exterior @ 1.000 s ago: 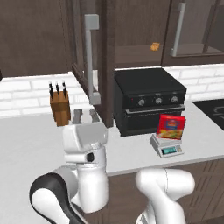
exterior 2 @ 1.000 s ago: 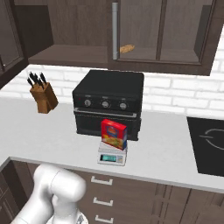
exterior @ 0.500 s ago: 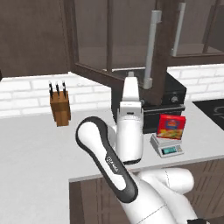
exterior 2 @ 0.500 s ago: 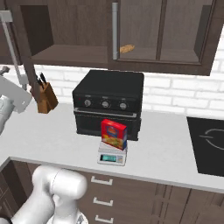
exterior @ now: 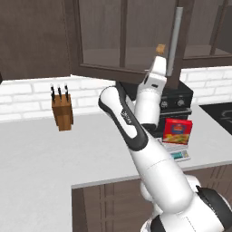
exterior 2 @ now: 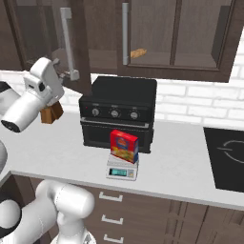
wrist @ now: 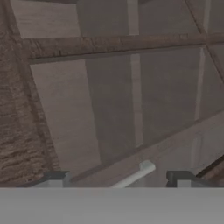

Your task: Pick the boxed food and place it on the digital scale for weighing, and close the cabinet.

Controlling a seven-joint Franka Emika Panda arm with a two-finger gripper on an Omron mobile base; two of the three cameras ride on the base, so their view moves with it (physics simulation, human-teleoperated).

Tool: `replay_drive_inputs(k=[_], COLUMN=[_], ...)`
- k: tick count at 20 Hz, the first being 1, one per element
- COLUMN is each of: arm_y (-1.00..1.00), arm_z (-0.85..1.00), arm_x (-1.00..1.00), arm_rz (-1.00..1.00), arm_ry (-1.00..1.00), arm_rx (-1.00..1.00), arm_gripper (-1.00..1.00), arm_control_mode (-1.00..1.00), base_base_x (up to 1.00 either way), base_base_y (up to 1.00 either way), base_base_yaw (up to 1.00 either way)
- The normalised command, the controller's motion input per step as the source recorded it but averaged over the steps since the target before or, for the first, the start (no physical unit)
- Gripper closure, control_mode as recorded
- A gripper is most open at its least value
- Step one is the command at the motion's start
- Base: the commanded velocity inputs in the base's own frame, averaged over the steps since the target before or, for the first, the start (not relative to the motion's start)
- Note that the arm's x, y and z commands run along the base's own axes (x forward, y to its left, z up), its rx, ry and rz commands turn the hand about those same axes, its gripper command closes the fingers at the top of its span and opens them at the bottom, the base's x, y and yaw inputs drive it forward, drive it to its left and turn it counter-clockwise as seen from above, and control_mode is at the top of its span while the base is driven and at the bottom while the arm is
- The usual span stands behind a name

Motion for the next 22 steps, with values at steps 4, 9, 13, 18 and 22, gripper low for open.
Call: replay_drive_inputs(k=[4,9,13,18,22], arm_y=[-0.43,-0.32,-0.19,0.0,0.0], arm_z=[0.03,0.03,0.0,0.0,0.0], arm_x=[0.95,0.8,0.74,0.81,0.89], arm_rz=[0.07,0.04,0.02,0.0,0.0], arm_ry=[0.09,0.07,0.01,0.0,0.0], arm_rx=[0.23,0.13,0.06,0.0,0.0], arm_gripper=[-1.0,-1.0,-1.0,-1.0,-1.0], arm_control_mode=[-1.0,-1.0,-1.0,-1.0,-1.0], base_base_x=[0.0,0.0,0.0,0.0,0.0], base_base_y=[0.0,0.0,0.0,0.0,0.0], base_base_yaw=[0.0,0.0,0.0,0.0,0.0])
